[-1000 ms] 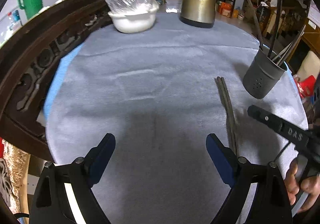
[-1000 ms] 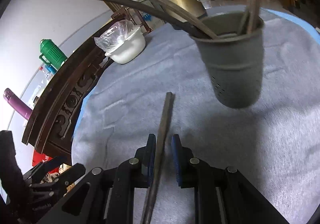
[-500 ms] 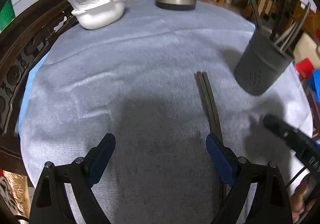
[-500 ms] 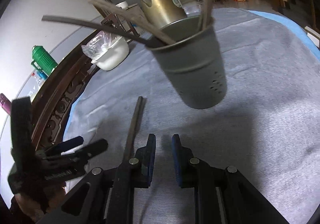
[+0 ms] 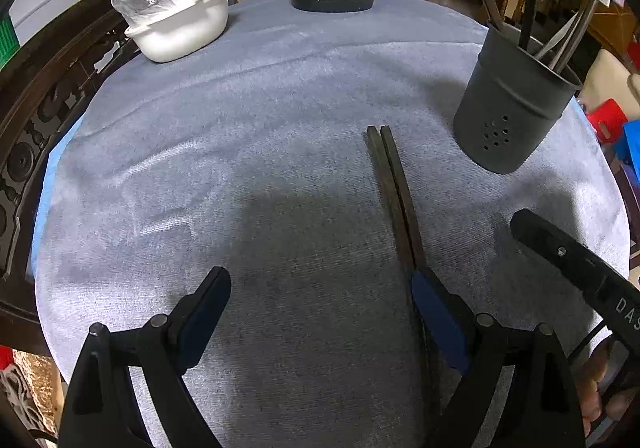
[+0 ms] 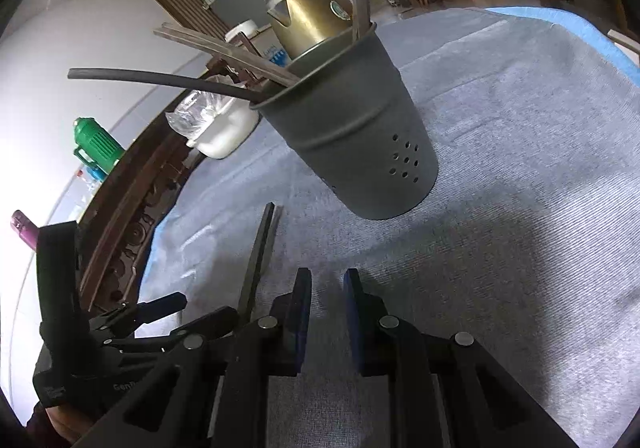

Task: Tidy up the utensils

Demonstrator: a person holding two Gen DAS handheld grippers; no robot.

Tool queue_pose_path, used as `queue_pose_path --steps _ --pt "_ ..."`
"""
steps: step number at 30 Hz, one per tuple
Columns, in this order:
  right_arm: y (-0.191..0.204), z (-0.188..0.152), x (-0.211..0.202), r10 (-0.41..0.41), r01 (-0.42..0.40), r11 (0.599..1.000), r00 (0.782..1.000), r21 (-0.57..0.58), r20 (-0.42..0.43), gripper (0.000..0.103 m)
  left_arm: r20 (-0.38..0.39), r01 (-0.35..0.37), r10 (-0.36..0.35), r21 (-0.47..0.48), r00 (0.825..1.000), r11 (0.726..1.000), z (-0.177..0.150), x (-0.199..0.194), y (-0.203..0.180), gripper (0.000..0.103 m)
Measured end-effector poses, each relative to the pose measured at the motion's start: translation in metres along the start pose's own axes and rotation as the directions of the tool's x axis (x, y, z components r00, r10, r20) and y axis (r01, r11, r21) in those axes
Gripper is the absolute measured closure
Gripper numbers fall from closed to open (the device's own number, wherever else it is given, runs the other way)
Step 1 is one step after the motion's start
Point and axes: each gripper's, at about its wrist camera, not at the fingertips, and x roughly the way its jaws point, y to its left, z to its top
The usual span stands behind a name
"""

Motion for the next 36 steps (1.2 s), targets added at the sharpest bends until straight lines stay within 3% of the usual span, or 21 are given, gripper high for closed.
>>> queue_pose_path --steps 4,10,16,18,19,23,26,29,36 --pt "0.004 -0.001 -0.01 0.032 -0.03 0.999 0.997 -0.029 0.067 0.083 -0.036 -0.009 0.01 0.022 0.999 1.0 0.001 0.01 -0.005 0.011" --pt "-0.015 0.002 -0.019 0.076 -0.084 0.995 0.989 0.053 0.129 0.082 -0.026 0.0 0.0 -0.003 1.0 1.0 -0.007 0.017 0.001 0.009" --pt "-0.013 0.003 -0.019 0.076 -0.083 0.995 0.989 0.049 0.127 0.082 -0.023 0.0 -0.001 -0.037 1.0 0.999 -0.013 0.018 0.008 0.011" --pt "-0.013 0.004 -0.017 0.069 -0.076 0.996 0.99 0.053 0.125 0.082 -0.018 0.004 -0.005 -0.042 1.0 0.999 -0.016 0.018 0.008 0.015" --pt "-0.013 0.003 -0.017 0.071 -0.078 0.996 0.99 0.051 0.124 0.082 -0.014 0.008 -0.008 -0.043 1.0 0.999 -0.018 0.017 0.008 0.022" --pt "-0.013 0.003 -0.017 0.069 -0.076 0.996 0.99 0.05 0.121 0.082 0.015 0.004 -0.004 -0.057 1.0 0.998 -0.024 0.009 0.012 0.061" --pt "-0.013 0.003 -0.016 0.07 -0.076 0.996 0.991 0.05 0.117 0.082 0.026 0.0 0.002 -0.084 1.0 0.996 -0.029 0.005 0.021 0.084" --pt "-0.013 0.003 -0.016 0.069 -0.075 0.996 0.991 0.051 0.115 0.082 0.023 0.022 -0.019 -0.13 1.0 0.991 -0.033 0.001 0.031 0.092" --pt "-0.013 0.003 -0.015 0.072 -0.078 0.996 0.991 0.051 0.111 0.082 0.008 0.07 -0.07 -0.191 0.998 0.979 -0.059 -0.01 0.053 0.092"
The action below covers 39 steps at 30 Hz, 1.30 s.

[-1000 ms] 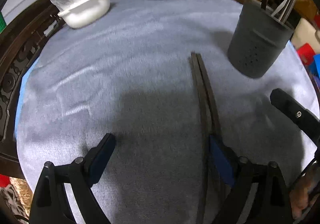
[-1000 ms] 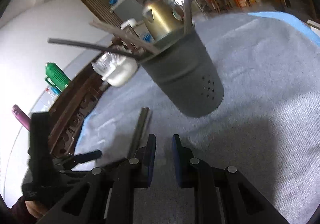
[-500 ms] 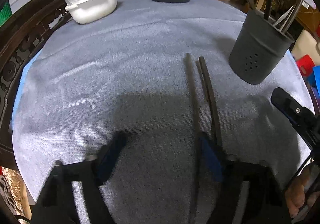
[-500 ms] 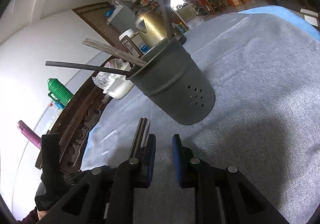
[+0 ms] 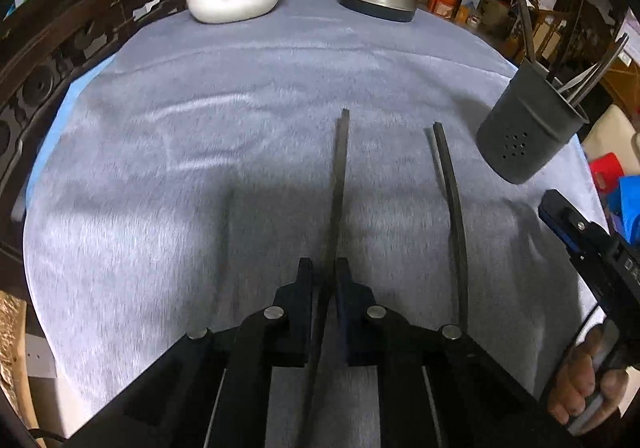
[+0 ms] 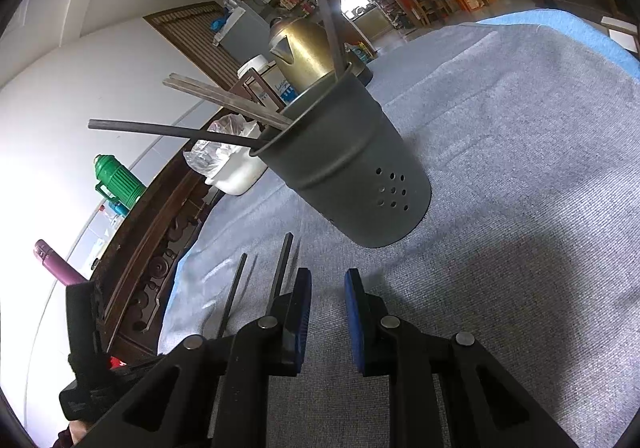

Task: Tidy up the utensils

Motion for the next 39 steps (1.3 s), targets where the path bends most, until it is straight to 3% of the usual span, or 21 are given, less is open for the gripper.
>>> queue_pose_path --steps 6,11,15,19,24,28,36,39 --pt "0.001 0.0 0.0 -0.007 0.007 1.0 1.0 -0.003 -0.003 0.082 -0.001 0.033 -0.033 -0.012 0.999 0.999 -0.007 -0.014 0.012 0.082" --pt "0.002 -0.001 0.001 -0.008 0.008 1.0 1.0 -0.008 -0.009 0.082 0.014 0.03 -0.031 0.026 0.999 0.999 0.016 -0.016 0.008 0.08" --pt "0.003 -0.001 0.004 -0.018 0.018 1.0 1.0 -0.01 -0.024 0.082 -0.027 0.024 -0.023 0.053 0.999 0.998 0.042 0.001 -0.001 0.08" --pt "0.015 0.0 0.014 -0.038 0.036 0.999 0.995 -0.023 -0.096 0.082 -0.061 0.035 -0.031 0.068 0.998 0.997 0.071 0.012 -0.011 0.08" --pt "0.051 0.011 0.036 -0.05 0.034 0.995 0.984 -0.093 -0.174 0.082 -0.099 0.084 -0.079 0.051 0.992 0.995 0.084 0.025 -0.002 0.082" --pt "0.071 0.012 0.063 -0.142 0.113 0.984 0.965 -0.14 -0.22 0.082 -0.112 0.116 -0.114 0.016 0.987 0.993 0.086 0.025 0.009 0.091" --pt "0.076 0.009 0.105 -0.264 0.235 0.962 0.927 -0.137 -0.266 0.082 -0.091 0.133 -0.13 0.021 0.987 0.991 0.082 0.007 0.025 0.091" --pt "0.081 0.009 0.11 -0.303 0.267 0.948 0.921 -0.171 -0.244 0.082 -0.094 0.145 -0.143 0.008 0.985 0.989 0.081 0.009 0.028 0.09"
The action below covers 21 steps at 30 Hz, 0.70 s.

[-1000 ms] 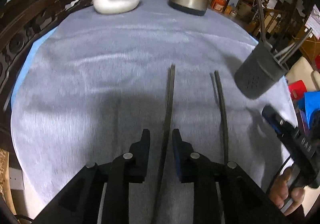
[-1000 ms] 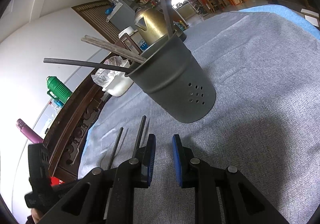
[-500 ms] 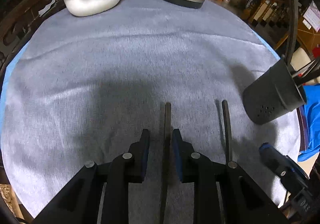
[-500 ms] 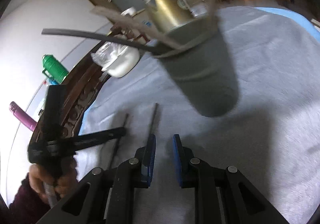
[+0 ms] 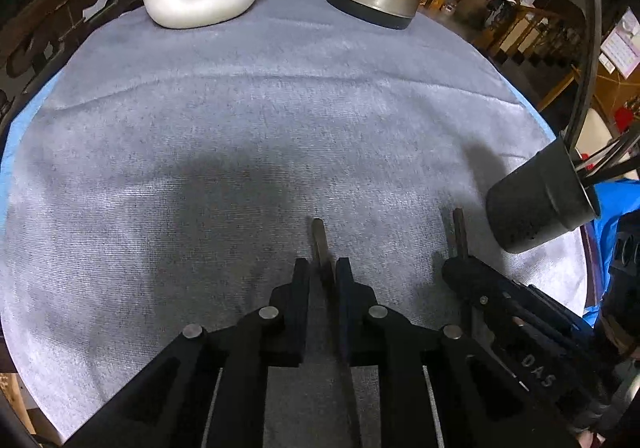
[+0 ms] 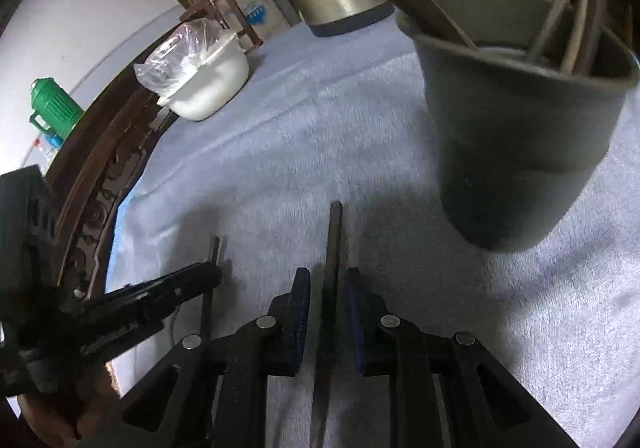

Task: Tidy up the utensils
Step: 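Carry the chopstick in the right tool up toward the cup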

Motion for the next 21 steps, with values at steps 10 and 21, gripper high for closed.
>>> queue_pose_path --steps 10,21 --pt "0.02 0.011 0.008 -0.133 0.125 0.986 0.989 -0.111 -0.072 0.089 -0.032 0.008 -0.008 -0.018 0.999 1.0 0.014 0.02 -0.002 0.09" --pt "0.032 0.02 0.016 -0.19 0.174 0.973 0.977 -0.151 -0.093 0.087 -0.009 0.018 -0.018 -0.013 1.0 1.0 0.015 0.023 0.0 0.093"
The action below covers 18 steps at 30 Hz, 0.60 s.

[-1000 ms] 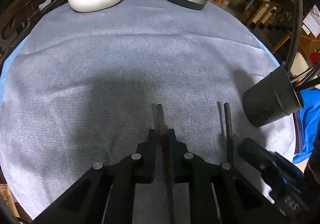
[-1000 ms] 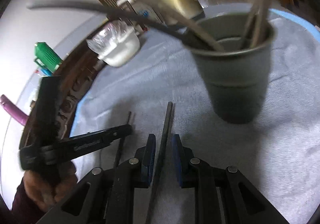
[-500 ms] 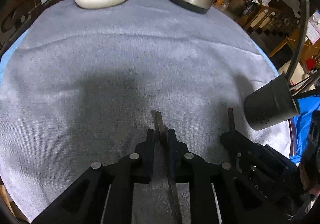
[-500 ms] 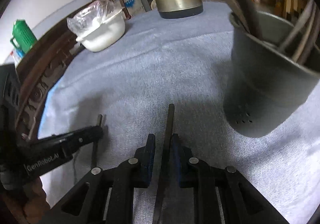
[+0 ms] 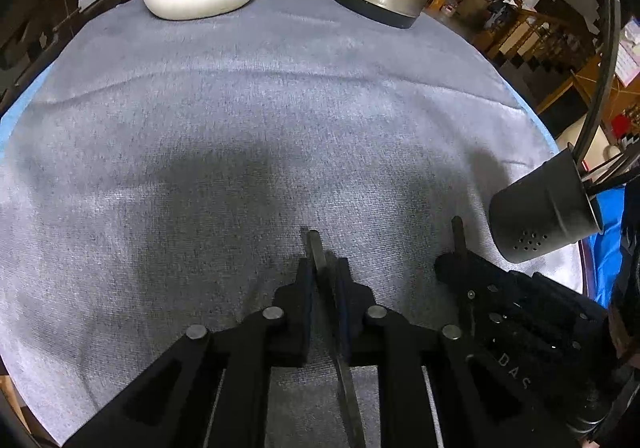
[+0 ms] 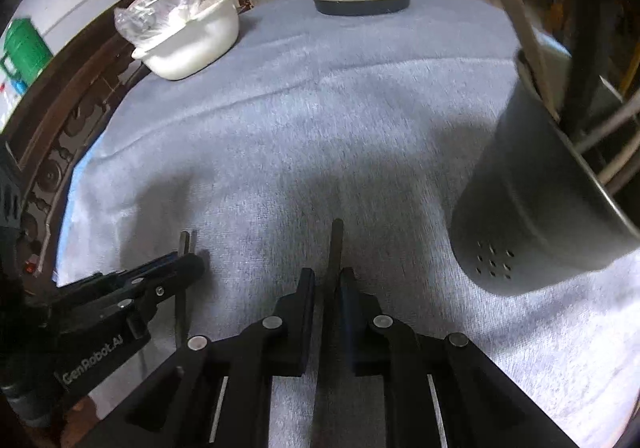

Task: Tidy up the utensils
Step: 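Carry the chopstick in the right tool up toward the cup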

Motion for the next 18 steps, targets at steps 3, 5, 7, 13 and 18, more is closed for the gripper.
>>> queue_pose_path --steps 3,5,7,13,18 --pt "0.003 0.0 0.0 -0.022 0.022 0.999 1.0 -0.034 0.004 0.092 0.018 0.0 0.0 -0.002 1.0 1.0 0.002 0.003 0.0 0.095" --pt "0.001 -0.001 -0.001 -0.017 0.017 0.999 1.0 -0.035 0.006 0.094 0.034 -0.006 0.006 0.001 0.999 1.0 0.0 -0.003 0.0 0.096" --pt "-0.003 -0.001 -0.002 0.018 -0.018 1.0 1.0 -0.008 0.006 0.096 0.06 -0.006 0.006 0.002 0.998 1.0 0.0 -0.01 0.0 0.096" --pt "-0.003 -0.012 -0.024 0.123 -0.123 0.992 0.989 -0.011 0.076 0.096 0.128 0.027 -0.025 -0.013 0.991 1.0 -0.004 -0.039 0.004 0.096" --pt "-0.006 -0.025 -0.053 0.211 -0.21 0.977 0.964 -0.023 0.165 0.096 0.187 0.045 -0.038 -0.029 0.982 0.999 -0.011 -0.07 0.005 0.096"
